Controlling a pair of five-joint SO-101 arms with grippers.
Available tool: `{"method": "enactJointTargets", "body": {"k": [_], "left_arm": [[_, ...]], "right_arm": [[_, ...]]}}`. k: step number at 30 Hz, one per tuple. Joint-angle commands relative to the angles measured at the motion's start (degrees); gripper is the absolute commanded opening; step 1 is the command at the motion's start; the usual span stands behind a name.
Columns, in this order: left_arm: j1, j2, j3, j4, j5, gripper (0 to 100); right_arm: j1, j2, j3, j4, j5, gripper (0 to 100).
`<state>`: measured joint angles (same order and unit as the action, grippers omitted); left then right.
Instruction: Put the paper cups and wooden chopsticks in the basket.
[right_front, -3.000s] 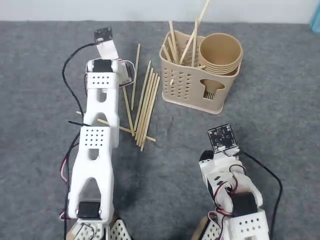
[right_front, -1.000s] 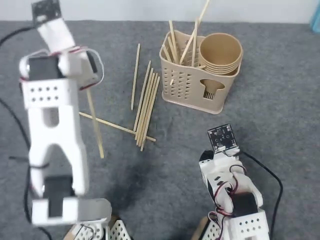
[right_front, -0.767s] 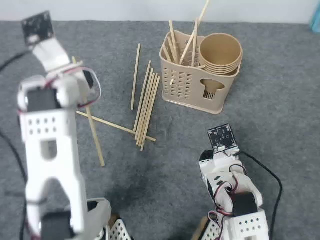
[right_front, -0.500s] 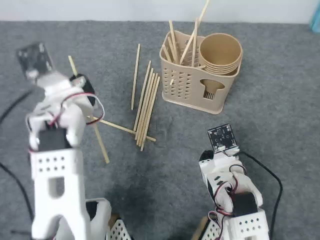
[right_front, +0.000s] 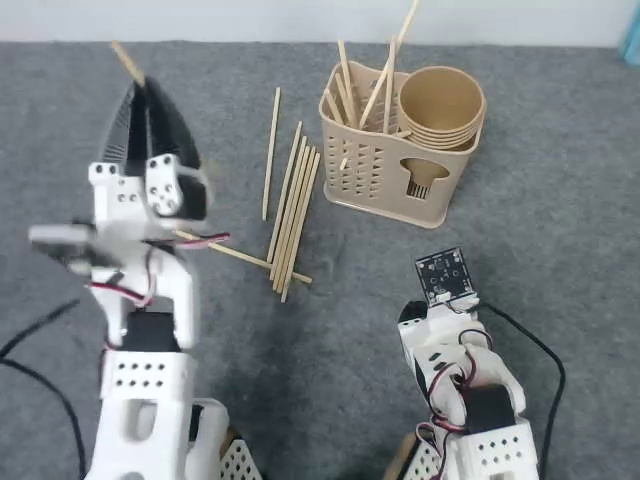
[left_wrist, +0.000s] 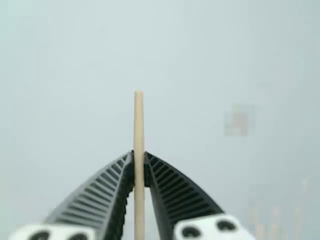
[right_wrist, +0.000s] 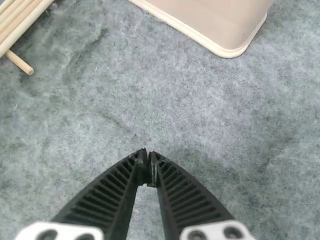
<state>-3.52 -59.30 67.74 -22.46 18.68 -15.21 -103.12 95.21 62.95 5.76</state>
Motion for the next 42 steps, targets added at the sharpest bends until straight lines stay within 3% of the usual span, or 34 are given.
{"method": "enactJointTargets", "body": {"k": [1,7,14,21,29,34,42], "left_arm": [[8.9,-1.7,-3.8,-12.2,-0.4,1],[19.6,1.4,-18.7,-4.1,-1.1,1],[25.7,23.4,-39.2,-3.3,-12.0,1],[25.8,42.5,-48.3,-8.8,-16.4,1],[25.5,55.3,-48.6,-19.5,-16.6,1],[25.4,63.8,-48.6,-27.3,-22.3,1],[25.4,72.3,-48.4,-35.6,-22.9,1]], "right_arm": [[0.5,-0.8,1.2,-0.9,0.9,0.9],[0.5,-0.8,1.2,-0.9,0.9,0.9],[0.5,-0.8,1.2,-0.9,0.9,0.9],[0.5,-0.8,1.2,-1.1,0.9,0.9],[0.5,-0.8,1.2,-1.2,3.3,0.9],[0.5,-0.8,1.2,-1.3,4.4,0.9],[0.5,-0.8,1.2,-1.4,4.5,0.9]]}}
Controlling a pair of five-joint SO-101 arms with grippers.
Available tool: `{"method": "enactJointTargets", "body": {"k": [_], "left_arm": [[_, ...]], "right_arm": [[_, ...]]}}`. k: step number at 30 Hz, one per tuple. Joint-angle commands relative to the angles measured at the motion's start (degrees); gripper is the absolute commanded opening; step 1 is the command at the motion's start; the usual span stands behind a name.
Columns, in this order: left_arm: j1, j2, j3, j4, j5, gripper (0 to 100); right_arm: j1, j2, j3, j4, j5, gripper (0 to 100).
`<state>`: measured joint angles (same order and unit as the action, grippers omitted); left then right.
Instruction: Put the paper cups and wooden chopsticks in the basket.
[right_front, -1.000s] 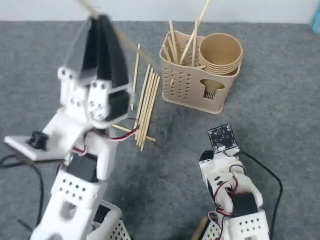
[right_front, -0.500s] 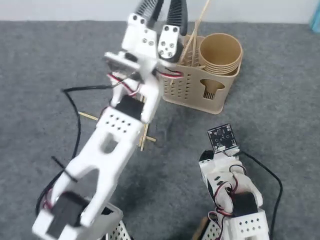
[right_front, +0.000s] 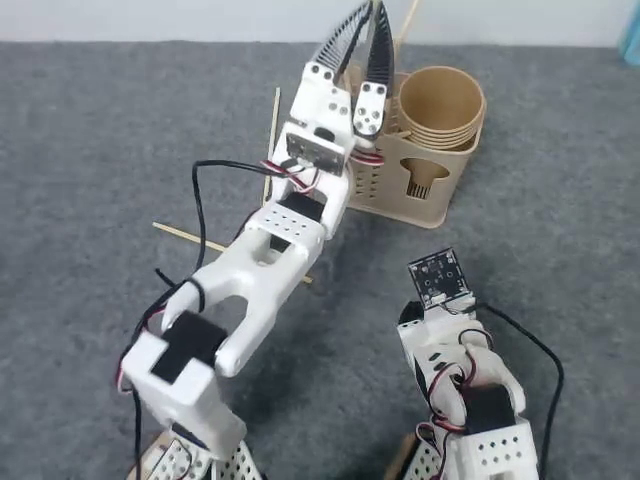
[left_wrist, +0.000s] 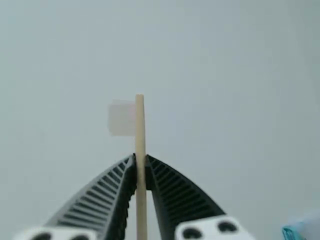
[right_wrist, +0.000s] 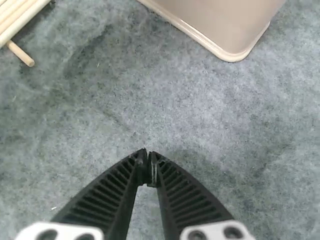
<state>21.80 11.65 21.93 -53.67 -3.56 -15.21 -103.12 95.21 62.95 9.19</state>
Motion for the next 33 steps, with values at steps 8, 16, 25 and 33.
{"method": "enactJointTargets", "body": {"k": [8,16,25,33], "left_arm": [[0.4,2.3,0.2,-6.1,-0.7,2],[0.5,0.1,2.8,-1.9,-0.4,2],[0.3,-16.6,7.3,21.9,4.4,23],[-3.8,-24.8,7.7,26.9,9.0,23]], "right_arm": [[0.5,-0.8,1.2,-1.5,1.1,0.9],[0.5,-0.8,1.2,-1.5,1.1,0.9],[0.5,-0.8,1.2,-1.5,1.1,0.9],[0.5,-0.8,1.2,-1.5,1.1,0.9]]}}
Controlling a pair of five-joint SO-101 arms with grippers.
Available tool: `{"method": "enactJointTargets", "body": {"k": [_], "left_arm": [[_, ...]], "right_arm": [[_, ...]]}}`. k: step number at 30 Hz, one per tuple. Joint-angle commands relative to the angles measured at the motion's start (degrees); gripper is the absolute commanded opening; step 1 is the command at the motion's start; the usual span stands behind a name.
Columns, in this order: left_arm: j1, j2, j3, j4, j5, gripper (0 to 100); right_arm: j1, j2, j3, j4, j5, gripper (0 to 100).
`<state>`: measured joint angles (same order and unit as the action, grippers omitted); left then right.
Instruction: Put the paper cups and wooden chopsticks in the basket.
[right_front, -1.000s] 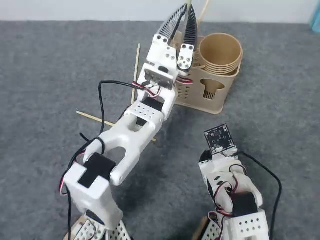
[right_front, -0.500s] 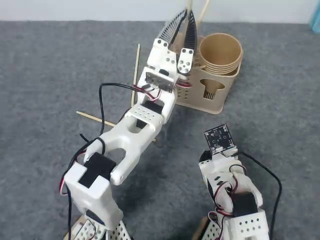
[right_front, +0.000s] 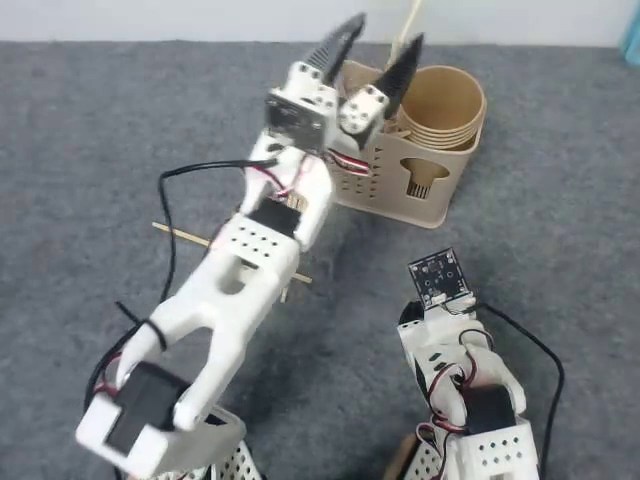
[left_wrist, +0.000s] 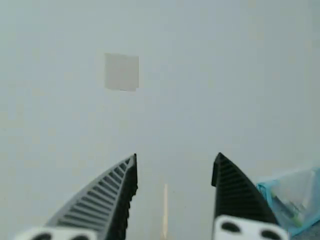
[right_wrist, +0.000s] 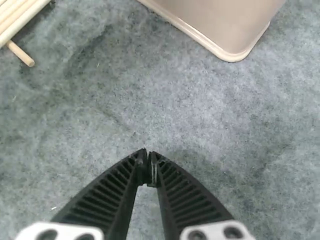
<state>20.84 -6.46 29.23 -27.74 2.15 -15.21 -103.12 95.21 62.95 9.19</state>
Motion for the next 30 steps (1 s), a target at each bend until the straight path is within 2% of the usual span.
{"method": "enactJointTargets", "body": {"k": [1,5,10,13,15,18,21,30], "left_arm": [[-3.7,-8.1,0.7,2.0,4.0,23],[-8.1,-14.9,0.6,12.0,6.7,23],[-13.7,-23.4,-1.5,33.2,12.4,23],[-16.9,-24.0,-7.0,46.2,15.6,17],[-19.6,-22.9,-10.9,51.9,17.5,10],[-22.6,-20.0,-14.7,54.5,20.2,0],[-23.1,-16.9,-14.7,55.2,21.9,2],[-24.4,-0.2,-17.9,65.8,21.7,3]], "right_arm": [[0.5,-0.8,1.2,-1.5,1.1,0.9],[0.5,-0.8,1.2,-1.5,1.1,0.9],[0.5,-0.8,1.2,-1.5,1.1,0.9],[0.5,-0.8,1.2,-1.5,1.1,0.9],[0.5,-0.8,1.2,-1.5,1.1,0.9],[0.5,-0.8,1.2,-1.5,1.1,0.9],[0.5,-0.8,1.2,-1.5,1.1,0.9],[0.5,-0.8,1.2,-1.5,1.1,0.9]]}}
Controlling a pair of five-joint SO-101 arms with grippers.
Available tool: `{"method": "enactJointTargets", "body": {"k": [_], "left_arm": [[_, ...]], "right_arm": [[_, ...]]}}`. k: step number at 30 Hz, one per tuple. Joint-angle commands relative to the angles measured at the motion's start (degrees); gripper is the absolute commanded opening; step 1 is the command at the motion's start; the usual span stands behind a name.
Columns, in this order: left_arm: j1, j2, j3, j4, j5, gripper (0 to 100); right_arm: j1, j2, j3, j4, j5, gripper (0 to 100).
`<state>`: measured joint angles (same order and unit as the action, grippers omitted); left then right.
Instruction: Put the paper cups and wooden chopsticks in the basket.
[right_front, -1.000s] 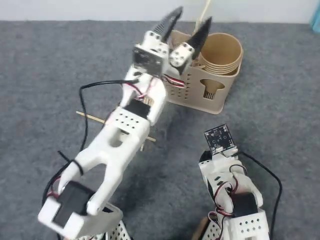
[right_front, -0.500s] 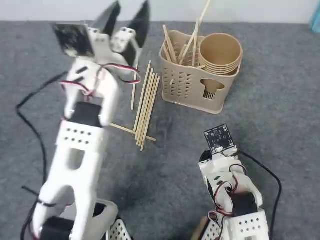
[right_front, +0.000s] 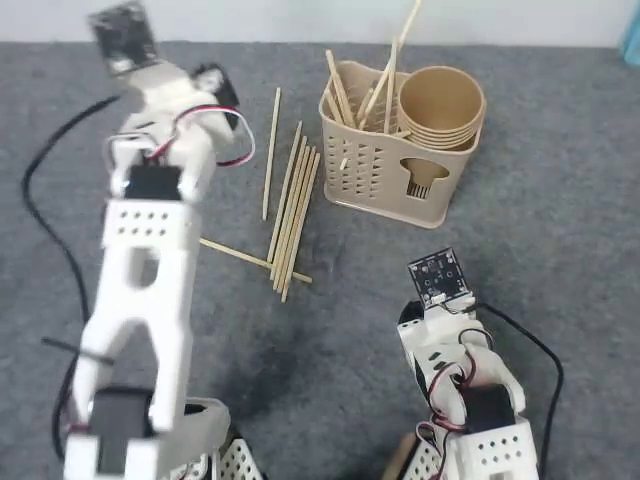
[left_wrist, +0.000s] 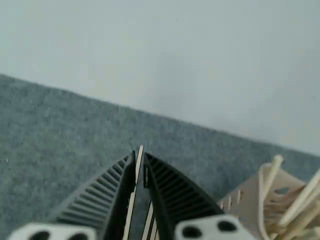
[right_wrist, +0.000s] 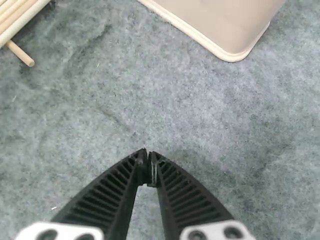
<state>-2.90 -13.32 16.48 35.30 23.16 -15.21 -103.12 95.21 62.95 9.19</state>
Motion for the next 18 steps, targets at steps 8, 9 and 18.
{"method": "enactJointTargets", "body": {"k": [8,9,18], "left_arm": [[0.5,28.8,-22.2,14.4,-3.0,15],[0.9,31.2,-24.1,14.4,-3.2,15],[1.4,50.3,-42.9,14.7,-3.3,15]], "right_arm": [[0.5,-0.8,1.2,-1.5,1.1,0.9],[0.5,-0.8,1.2,-1.5,1.1,0.9],[0.5,-0.8,1.2,-1.5,1.1,0.9]]}}
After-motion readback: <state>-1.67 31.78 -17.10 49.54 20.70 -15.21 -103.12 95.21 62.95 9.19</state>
